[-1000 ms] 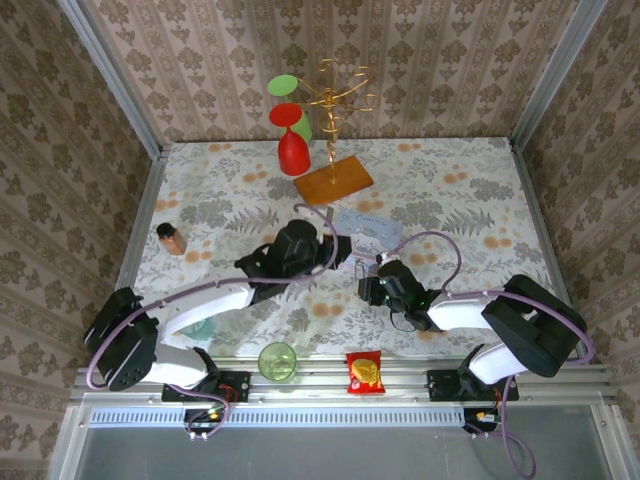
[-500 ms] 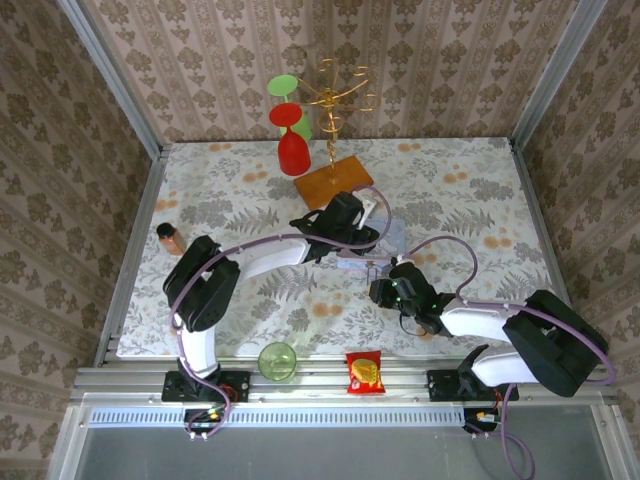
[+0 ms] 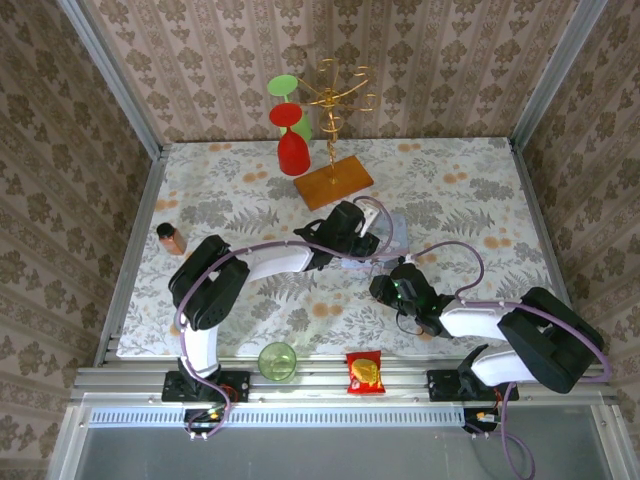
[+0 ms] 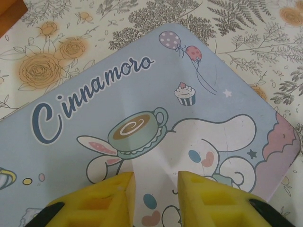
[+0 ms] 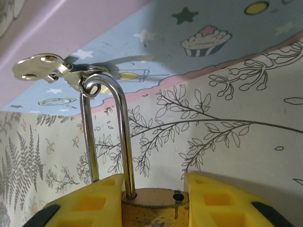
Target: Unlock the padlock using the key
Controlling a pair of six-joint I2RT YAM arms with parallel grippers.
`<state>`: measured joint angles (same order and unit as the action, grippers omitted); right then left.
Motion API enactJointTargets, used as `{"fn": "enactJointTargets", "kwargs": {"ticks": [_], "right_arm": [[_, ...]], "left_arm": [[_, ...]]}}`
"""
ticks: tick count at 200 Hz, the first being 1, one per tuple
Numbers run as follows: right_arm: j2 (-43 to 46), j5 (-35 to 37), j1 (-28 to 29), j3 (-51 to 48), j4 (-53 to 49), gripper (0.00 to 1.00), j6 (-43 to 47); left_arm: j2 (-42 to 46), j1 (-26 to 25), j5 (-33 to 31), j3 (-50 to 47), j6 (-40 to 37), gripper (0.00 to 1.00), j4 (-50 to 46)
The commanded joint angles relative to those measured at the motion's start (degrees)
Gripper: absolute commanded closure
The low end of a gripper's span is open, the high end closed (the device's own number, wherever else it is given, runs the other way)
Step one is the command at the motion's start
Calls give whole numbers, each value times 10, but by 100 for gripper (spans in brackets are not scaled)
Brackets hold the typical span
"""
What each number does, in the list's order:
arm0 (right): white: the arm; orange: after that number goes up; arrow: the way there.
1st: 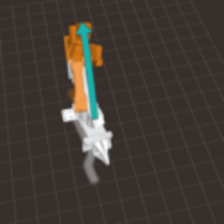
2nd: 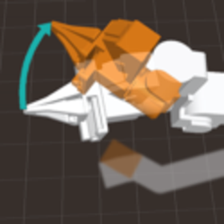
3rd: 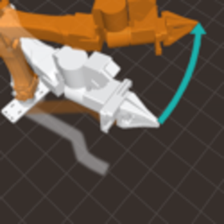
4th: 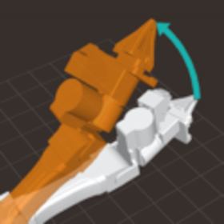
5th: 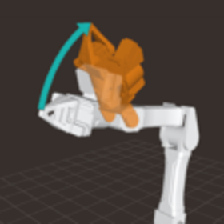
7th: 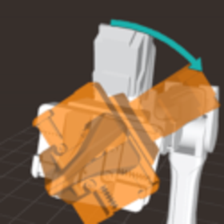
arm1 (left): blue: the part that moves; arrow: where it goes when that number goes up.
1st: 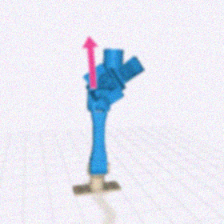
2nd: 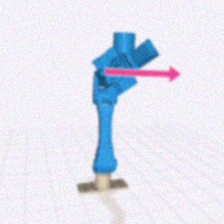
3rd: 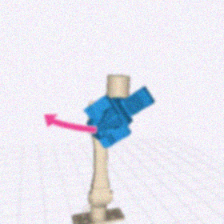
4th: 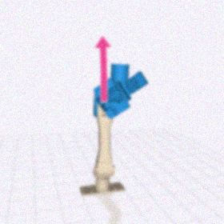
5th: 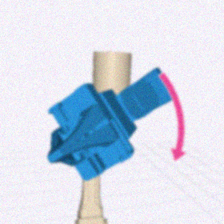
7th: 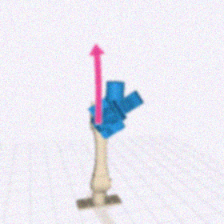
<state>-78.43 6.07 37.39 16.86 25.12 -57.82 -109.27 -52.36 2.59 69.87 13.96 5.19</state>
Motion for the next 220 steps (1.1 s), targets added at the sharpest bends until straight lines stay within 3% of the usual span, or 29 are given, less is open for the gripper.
{"fn": "enactJointTargets", "kwargs": {"ticks": [1, 88, 187, 220], "right_arm": [[-46, 49, 0, 2, 12, 80, -53], [-155, 120, 20, 0, 186, 81, -212], [-156, 91, -51, -22, 290, 82, -144], [-98, 85, -52, -9, 235, 82, -88]], "left_arm": [[-15, -6, 12, -43, 13, 71, -56], [-7, -2, 12, -96, -20, 72, -14], [-5, -5, 4, -127, -37, 73, 0], [-5, -6, 0, -130, -41, 73, -5]]}}
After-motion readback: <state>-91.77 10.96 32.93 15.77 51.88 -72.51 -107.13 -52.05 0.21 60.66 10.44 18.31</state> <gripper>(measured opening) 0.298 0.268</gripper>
